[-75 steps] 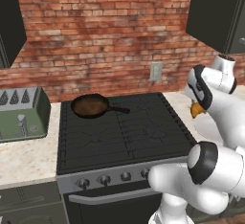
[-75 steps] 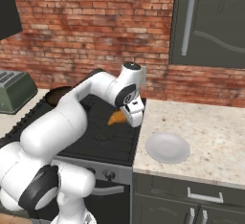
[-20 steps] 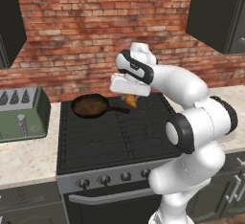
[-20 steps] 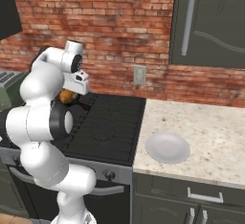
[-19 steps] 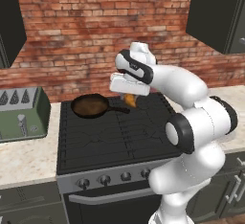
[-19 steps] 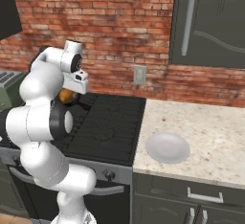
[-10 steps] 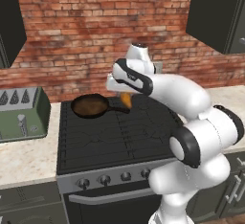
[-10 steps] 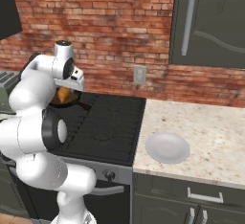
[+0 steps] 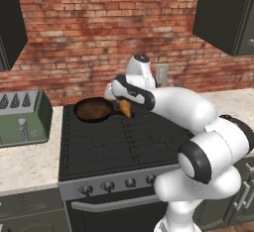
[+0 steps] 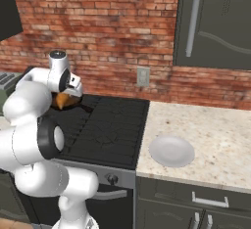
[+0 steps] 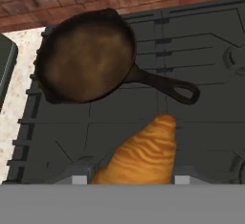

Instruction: Pick the croissant and place it on the pan. Then turn on the stove to warm the croissant.

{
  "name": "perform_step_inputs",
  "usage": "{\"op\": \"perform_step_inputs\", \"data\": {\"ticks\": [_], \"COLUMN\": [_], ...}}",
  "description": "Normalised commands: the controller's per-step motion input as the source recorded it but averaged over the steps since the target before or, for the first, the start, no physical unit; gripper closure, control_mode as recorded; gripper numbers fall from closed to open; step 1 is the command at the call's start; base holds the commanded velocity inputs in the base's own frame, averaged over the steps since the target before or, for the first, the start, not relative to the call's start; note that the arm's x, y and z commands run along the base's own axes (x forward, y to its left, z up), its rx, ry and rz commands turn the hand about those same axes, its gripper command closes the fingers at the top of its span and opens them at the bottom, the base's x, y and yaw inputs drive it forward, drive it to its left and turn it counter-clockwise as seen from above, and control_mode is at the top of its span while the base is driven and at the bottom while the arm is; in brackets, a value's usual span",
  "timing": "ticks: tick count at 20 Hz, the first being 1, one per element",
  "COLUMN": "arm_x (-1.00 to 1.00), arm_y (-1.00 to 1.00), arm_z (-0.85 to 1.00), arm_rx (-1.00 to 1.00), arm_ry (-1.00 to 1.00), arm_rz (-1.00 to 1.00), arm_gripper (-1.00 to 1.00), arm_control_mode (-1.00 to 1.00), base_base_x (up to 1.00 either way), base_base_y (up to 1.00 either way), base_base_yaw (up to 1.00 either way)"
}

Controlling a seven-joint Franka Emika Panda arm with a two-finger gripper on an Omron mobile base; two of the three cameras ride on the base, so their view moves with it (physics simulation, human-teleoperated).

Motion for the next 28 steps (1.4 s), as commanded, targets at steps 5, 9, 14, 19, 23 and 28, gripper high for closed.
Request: {"op": "perform_step_inputs", "data": {"ticks": [5, 9, 14, 19, 23, 28], "arm_x": [0.4, 0.37, 0.19, 0.12, 0.16, 0.17], "arm_y": [0.3, 0.29, 0.17, 0.03, 0.02, 0.08], "arm_z": [0.0, 0.0, 0.0, 0.0, -0.03, -0.09], "arm_rx": [0.0, 0.0, 0.0, 0.0, 0.0, 0.0], "arm_ry": [0.0, 0.0, 0.0, -0.03, -0.06, -0.04], "arm_rz": [0.0, 0.0, 0.0, -0.01, -0.01, -0.03], "arm_gripper": [1.0, 1.0, 1.0, 1.0, 1.0, 1.0], "arm_control_mode": [-1.0, -1.0, -1.0, -1.0, -1.0, -1.0], "base_base_x": [0.0, 0.0, 0.0, 0.0, 0.0, 0.0], "base_base_y": [0.0, 0.0, 0.0, 0.0, 0.0, 0.0], "base_base_yaw": [0.0, 0.0, 0.0, 0.0, 0.0, 0.0]}}
